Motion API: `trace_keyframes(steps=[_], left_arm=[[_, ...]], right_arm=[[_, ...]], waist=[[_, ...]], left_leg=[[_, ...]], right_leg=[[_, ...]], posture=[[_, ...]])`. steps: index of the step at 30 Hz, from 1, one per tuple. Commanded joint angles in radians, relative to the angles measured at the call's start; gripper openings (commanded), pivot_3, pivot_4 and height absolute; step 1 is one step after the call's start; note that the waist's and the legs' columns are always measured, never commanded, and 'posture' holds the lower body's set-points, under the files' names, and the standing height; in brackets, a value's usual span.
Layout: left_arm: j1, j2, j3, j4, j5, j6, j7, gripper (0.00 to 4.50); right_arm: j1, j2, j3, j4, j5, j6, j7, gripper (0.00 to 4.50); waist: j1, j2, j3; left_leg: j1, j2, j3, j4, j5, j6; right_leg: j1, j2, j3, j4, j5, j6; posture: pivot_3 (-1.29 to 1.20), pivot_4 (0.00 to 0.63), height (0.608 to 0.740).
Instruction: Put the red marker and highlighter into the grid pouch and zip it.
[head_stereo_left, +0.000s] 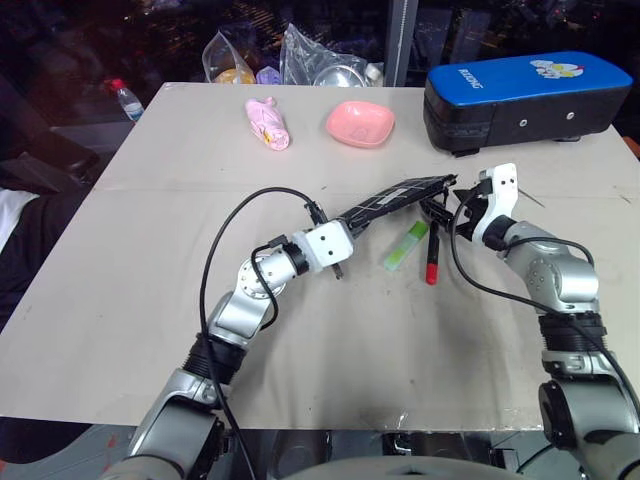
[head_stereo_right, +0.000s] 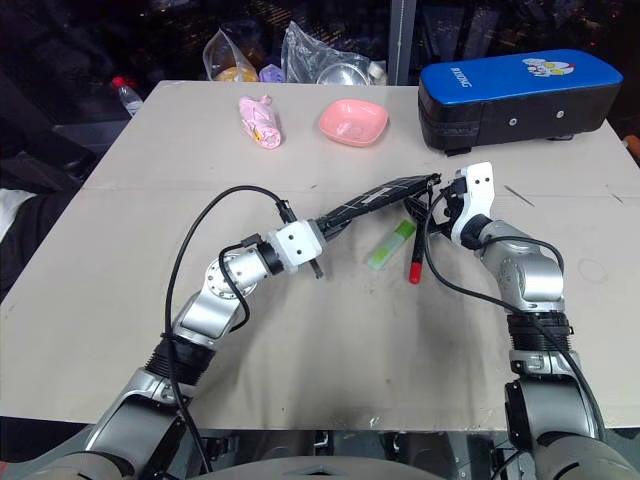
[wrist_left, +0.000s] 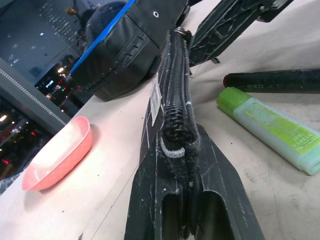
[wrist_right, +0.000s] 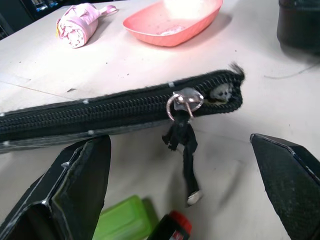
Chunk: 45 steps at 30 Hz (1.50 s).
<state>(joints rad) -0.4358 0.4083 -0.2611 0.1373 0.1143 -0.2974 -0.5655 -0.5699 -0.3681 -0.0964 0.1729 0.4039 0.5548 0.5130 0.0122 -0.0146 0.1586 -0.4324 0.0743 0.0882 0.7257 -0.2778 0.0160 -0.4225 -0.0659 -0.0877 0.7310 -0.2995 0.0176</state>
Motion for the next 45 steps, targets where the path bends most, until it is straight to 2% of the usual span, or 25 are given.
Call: trace_keyframes(steps=[1,6,7,8,25,33,39,45], left_arm=[[0.004,0.003,0.014,-0.041,-0.005,-0.005,-0.007,0.00],[0.009,0.005,0.015,-0.039,-0.004,-0.007,-0.016,0.00],[0.011,0.006,0.015,-0.038,-0.004,-0.008,-0.019,0.00],[0.012,0.007,0.014,-0.037,-0.003,-0.009,-0.022,0.00],[-0.005,-0.032,0.006,0.000,0.021,-0.010,0.006,0.00],[-0.012,-0.050,0.003,0.023,0.036,-0.014,0.020,0.00],[-0.015,-0.062,-0.002,0.034,0.048,-0.016,0.021,0.00],[-0.018,-0.070,-0.002,0.042,0.055,-0.015,0.023,0.00]], right_arm=[[-0.024,-0.020,-0.006,-0.005,-0.016,-0.052,0.031,3.17],[-0.026,-0.024,0.003,0.004,-0.044,-0.096,0.057,0.76],[-0.026,-0.023,0.004,0.007,-0.050,-0.105,0.060,0.12],[-0.027,-0.024,0.007,0.009,-0.058,-0.116,0.066,0.05],[0.027,-0.146,0.222,-0.145,-0.248,-0.240,0.249,0.05],[0.038,-0.148,0.309,-0.313,-0.247,-0.154,0.316,0.05],[0.034,-0.110,0.403,-0.434,-0.254,-0.058,0.322,0.05],[0.028,-0.075,0.440,-0.504,-0.241,0.033,0.312,0.05]], waist=[[0.000,0.000,0.000],[0.000,0.000,0.000],[0.000,0.000,0.000],[0.000,0.000,0.000],[0.000,0.001,0.001],[0.000,0.001,0.001],[0.000,0.001,0.001],[0.001,0.001,0.001]], left_leg=[[0.000,0.000,0.000,0.000,0.000,0.000],[0.000,0.000,0.000,0.000,0.000,0.000],[0.000,0.000,0.000,0.000,0.000,0.000],[0.000,0.000,0.000,-0.001,0.000,0.000],[0.000,0.000,-0.001,-0.001,0.000,0.000],[0.000,0.000,-0.002,-0.002,0.000,0.000],[0.000,0.000,-0.003,-0.002,0.000,0.000],[0.000,0.000,-0.004,-0.002,0.000,0.000]], right_leg=[[0.000,0.000,0.000,0.000,0.000,0.000],[0.000,0.000,0.000,0.000,0.000,0.000],[0.000,0.000,0.000,0.000,0.000,0.000],[0.000,0.000,0.001,0.000,0.000,0.000],[-0.001,0.000,0.001,0.000,0.000,0.000],[-0.001,0.000,0.001,-0.001,0.000,0.000],[-0.001,0.000,0.001,-0.001,0.000,0.000],[-0.001,0.000,0.001,-0.001,0.000,0.000]], posture=[[0.00,0.150,0.686],[0.00,0.150,0.686],[0.00,0.150,0.686],[0.00,0.150,0.686],[0.00,0.150,0.686],[0.00,0.150,0.686],[0.00,0.150,0.686],[0.00,0.150,0.686]])
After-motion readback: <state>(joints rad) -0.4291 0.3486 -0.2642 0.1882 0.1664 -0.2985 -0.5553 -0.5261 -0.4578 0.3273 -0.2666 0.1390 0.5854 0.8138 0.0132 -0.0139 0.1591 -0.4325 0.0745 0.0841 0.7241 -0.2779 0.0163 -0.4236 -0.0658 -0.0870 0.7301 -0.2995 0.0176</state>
